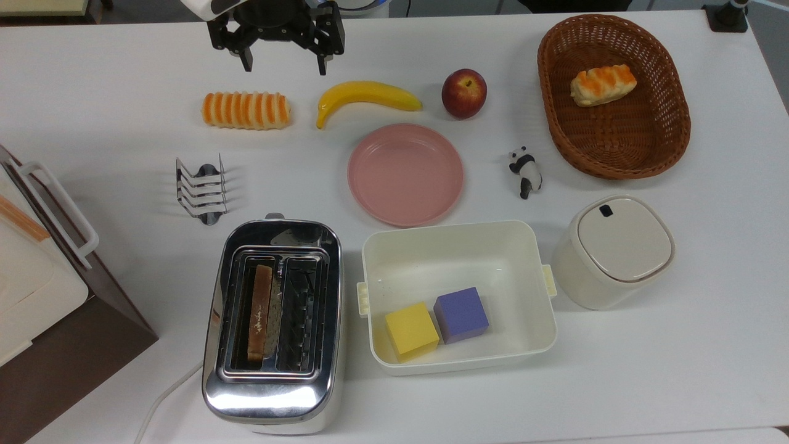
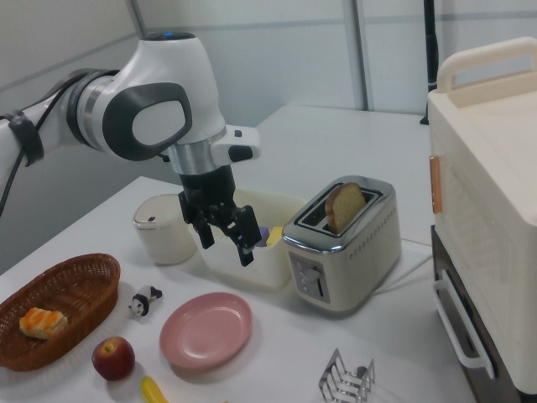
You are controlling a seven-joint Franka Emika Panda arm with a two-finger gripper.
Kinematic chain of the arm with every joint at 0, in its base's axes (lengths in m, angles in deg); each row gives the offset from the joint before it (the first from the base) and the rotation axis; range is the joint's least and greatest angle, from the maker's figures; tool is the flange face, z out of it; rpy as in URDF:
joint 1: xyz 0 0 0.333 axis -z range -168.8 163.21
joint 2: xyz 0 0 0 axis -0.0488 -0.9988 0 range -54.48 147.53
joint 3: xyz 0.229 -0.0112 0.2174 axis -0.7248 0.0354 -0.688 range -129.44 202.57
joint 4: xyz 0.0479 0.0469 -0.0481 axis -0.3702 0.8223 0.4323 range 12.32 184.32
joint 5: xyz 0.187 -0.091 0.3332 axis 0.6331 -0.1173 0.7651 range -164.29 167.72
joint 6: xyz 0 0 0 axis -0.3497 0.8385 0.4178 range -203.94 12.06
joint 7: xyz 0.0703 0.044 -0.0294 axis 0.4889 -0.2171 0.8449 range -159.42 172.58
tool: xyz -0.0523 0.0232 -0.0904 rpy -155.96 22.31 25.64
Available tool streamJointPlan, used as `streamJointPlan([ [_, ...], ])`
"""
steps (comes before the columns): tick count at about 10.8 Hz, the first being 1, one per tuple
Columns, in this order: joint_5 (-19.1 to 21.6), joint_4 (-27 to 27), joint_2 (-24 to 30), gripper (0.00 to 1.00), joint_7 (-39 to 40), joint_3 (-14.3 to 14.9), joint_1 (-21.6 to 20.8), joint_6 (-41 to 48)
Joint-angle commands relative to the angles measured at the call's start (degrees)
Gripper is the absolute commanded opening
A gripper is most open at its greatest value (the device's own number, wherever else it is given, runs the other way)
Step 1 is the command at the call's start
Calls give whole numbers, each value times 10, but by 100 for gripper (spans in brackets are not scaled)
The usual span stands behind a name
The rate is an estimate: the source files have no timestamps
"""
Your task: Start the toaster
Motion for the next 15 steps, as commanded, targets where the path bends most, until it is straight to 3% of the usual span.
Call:
streamJointPlan([
  [1,-9,15,18,100,11,0,-2,10],
  [15,-8,12,11,100,37,4,-2,-17],
])
